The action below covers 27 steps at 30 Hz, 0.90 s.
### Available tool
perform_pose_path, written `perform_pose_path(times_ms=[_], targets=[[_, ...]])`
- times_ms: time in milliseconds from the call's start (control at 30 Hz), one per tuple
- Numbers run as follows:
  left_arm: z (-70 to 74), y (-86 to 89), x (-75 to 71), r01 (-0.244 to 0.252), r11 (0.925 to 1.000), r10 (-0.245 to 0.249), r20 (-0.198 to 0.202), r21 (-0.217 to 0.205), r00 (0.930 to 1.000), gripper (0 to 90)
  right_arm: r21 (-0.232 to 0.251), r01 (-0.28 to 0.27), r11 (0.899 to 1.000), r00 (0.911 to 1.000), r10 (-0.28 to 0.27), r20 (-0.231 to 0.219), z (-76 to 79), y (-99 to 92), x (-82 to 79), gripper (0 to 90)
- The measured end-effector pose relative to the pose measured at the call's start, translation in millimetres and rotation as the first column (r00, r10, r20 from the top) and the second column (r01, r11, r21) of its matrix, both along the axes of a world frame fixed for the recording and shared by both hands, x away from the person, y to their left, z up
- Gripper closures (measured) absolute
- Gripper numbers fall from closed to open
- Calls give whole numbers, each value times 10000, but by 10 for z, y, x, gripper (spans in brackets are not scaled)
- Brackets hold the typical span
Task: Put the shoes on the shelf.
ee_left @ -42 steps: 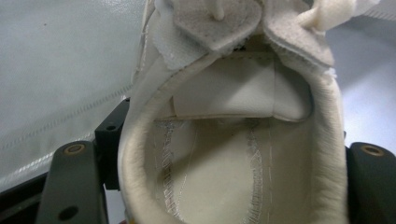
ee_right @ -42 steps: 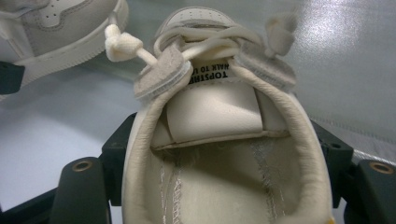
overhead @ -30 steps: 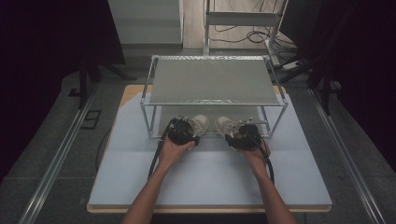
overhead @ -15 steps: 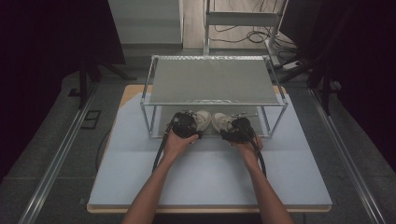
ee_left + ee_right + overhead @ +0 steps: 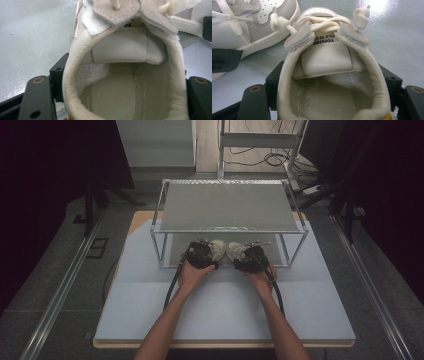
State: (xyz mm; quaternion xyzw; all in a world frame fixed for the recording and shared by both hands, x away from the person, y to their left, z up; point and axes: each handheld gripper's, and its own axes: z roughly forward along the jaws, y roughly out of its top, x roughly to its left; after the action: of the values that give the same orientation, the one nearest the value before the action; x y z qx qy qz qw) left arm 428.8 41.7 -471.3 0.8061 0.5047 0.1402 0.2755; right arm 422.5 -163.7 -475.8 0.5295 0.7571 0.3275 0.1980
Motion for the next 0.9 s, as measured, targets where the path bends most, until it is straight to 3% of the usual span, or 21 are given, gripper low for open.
perform_pose_path(times_ms=[133,200,333,400,467,567,633,900], targets=[[-3,20,1,192,9997,-195,-168,-171,9997,260,54,58,10000,10000,-58,7,-13,0,-7,267],[5,34,-11,228,9997,-229,-67,-121,9997,241,79,77,9999,10000,-77,14,-15,-5,-14,261],[42,73,-65,385,9984,-375,239,-420,9990,223,109,14,9999,9999,-16,170,11,-25,-47,247],[75,98,-121,237,9979,-226,184,-608,9996,218,216,6,9998,9994,-13,337,60,-49,-87,243],[117,171,-160,619,9967,-591,536,-531,9968,217,405,-107,9991,9992,91,394,125,-68,-144,239],[184,268,-271,738,9948,-677,849,-705,9941,226,395,-356,9986,9967,326,746,210,-124,-251,257],[217,303,-382,353,9924,-233,1014,-1177,9946,259,525,-520,9973,9949,472,892,250,-177,-324,286],[308,552,-636,349,9850,-73,1614,-1687,9869,494,1110,-876,9899,9882,724,1347,364,-448,-577,409]])
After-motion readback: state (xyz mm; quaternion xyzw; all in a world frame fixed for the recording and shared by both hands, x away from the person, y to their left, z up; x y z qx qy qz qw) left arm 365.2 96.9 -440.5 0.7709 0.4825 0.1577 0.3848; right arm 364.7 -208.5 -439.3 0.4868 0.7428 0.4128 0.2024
